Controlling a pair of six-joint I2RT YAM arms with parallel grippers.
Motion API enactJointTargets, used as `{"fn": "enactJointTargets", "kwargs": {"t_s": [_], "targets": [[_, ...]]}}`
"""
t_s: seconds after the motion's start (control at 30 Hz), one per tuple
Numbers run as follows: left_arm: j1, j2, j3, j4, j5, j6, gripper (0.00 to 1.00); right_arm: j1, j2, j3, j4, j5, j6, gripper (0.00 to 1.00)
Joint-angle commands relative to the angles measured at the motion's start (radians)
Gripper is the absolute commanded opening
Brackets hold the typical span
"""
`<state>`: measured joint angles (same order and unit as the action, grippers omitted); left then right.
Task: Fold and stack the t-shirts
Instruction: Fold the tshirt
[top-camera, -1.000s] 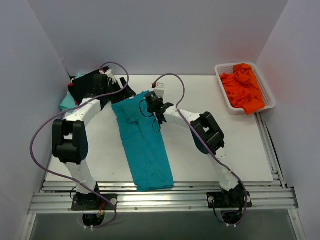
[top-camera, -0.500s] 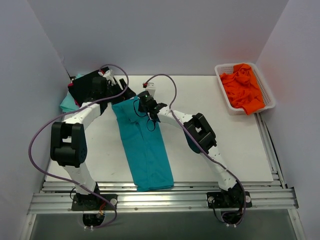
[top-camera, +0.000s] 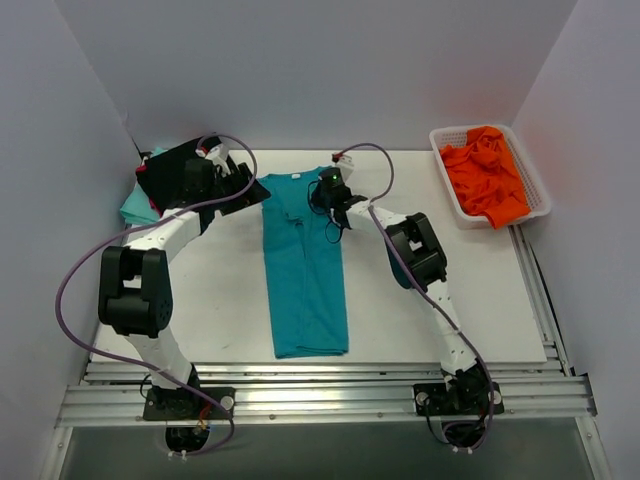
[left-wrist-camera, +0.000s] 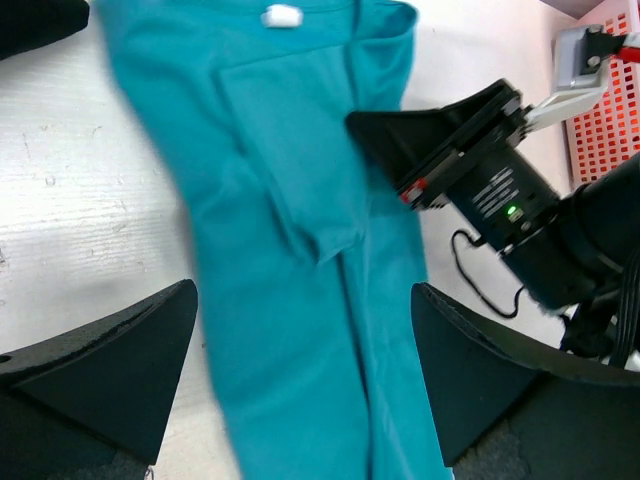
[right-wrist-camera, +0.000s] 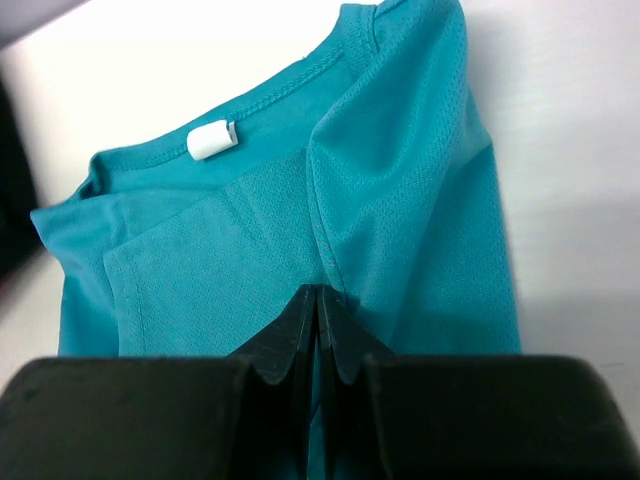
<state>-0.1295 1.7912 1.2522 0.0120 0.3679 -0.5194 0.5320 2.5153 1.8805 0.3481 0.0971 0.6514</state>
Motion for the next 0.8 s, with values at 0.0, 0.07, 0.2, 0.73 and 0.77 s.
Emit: {"fn": "enactJointTargets", "kwargs": {"t_s": [0.0,0.07,0.2,0.73,0.77], "targets": [[0.002,-0.065,-0.005,0.068,-0.006,0.007,0.96,-0.073,-0.015,-0.069,-0.09,0.026,0.008,0.0],[0.001,-0.065,-0.013,0.078,-0.004,-0.001,0.96,-0.087,0.0,-0.034,-0.095,-0.003,0.005,0.0],[0.001,-0.052,-0.016,0.1,0.005,-0.005,0.96,-0.105,0.06,0.051,-0.143,-0.003,0.013,0.0],[0.001,0.007,-0.034,0.212,0.058,-0.01,0.97,-0.112,0.014,0.074,0.087,-0.185,-0.199,1.0],[0.001,0.005,-0.034,0.229,0.06,-0.014,0.97,-0.103,-0.025,0.063,0.095,-0.178,-0.225,1.0]]}}
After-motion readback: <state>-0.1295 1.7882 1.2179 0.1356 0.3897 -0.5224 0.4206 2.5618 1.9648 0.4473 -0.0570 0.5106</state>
